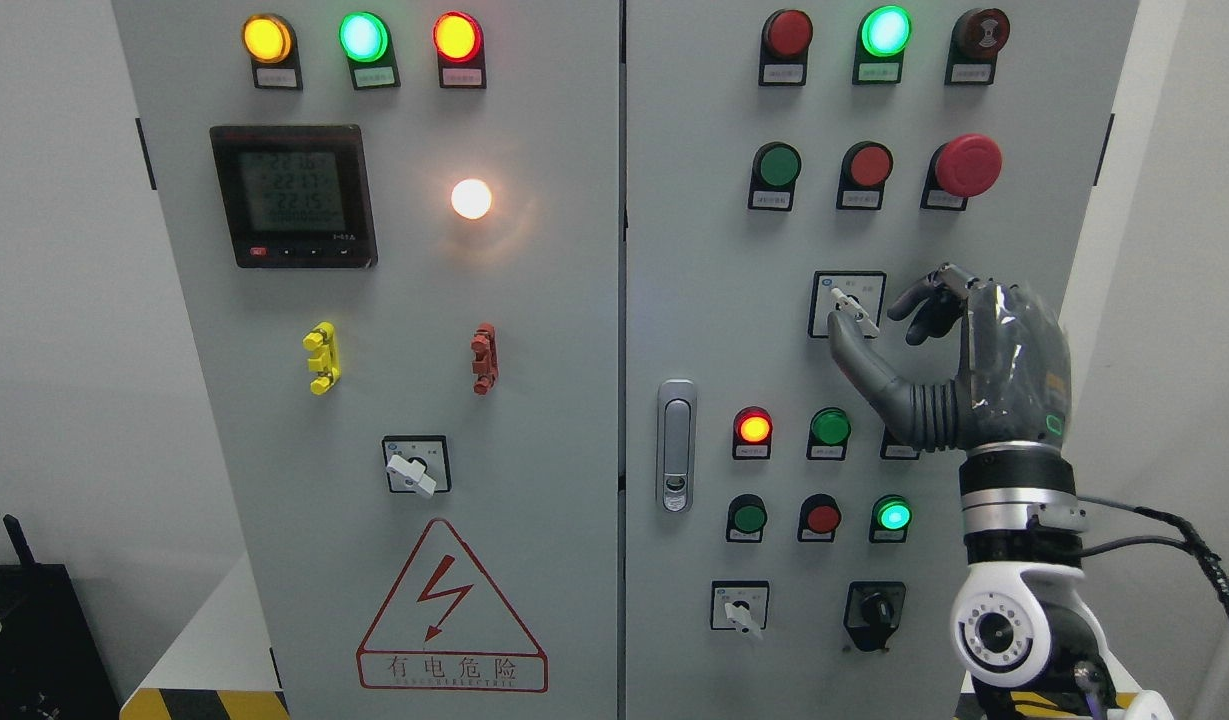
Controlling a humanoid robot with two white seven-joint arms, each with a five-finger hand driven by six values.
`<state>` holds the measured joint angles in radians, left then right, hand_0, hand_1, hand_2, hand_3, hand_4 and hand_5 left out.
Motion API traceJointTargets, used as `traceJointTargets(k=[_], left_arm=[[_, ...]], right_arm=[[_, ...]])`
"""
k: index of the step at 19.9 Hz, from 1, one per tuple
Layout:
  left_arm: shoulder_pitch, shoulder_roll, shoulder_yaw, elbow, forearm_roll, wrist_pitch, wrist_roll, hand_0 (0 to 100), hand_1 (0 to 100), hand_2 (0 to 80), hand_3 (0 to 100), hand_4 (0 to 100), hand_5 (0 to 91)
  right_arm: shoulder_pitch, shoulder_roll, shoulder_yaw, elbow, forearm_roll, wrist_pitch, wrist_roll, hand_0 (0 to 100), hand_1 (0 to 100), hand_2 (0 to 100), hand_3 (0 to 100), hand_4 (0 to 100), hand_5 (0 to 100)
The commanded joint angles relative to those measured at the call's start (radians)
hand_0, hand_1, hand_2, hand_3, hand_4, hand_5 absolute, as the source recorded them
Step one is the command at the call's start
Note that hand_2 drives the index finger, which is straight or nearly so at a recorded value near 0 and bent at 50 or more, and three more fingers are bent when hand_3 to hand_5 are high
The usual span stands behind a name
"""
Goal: Rotate and turn off gray switch
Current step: 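Pinch the gray switch knob with the right hand fingers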
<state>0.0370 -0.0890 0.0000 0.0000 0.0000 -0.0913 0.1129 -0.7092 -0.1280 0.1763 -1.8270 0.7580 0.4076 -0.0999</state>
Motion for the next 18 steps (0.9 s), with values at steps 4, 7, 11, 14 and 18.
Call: traceJointTargets(k=[4,7,11,14,18], left_arm=[[0.0,0.0,0.032,0.023,-0.008,0.001,-0.002,12,39,0.0,0,0,0.0],[0.0,0.0,0.032,0.023,-0.008,0.001,-0.002,12,39,0.0,0,0,0.0],[0.0,0.0,0.032,0.023,-0.008,0.001,-0.004,12,39,0.0,0,0,0.0],[0.0,0.0,0.032,0.023,-0.008,-0.001,-0.004,12,39,0.0,0,0,0.0],[0.0,0.0,0.032,0.023,-0.008,0.001,-0.004,12,39,0.0,0,0,0.0]], right_arm=[[-0.009,0.01,0.014,0.015,0.012,0.008,0.0,7,45,59,80,76,98],[-0.009,0.01,0.014,0.017,0.012,0.008,0.0,6,46,59,80,76,98],[-0.012,0.01,0.014,0.018,0.012,0.008,0.0,6,46,59,80,76,98],[-0.016,0.01,0.014,0.021,0.012,0.008,0.0,7,46,59,81,76,98],[-0.016,0.01,0.015,0.023,0.012,0.01,0.0,17,45,60,81,77,99]])
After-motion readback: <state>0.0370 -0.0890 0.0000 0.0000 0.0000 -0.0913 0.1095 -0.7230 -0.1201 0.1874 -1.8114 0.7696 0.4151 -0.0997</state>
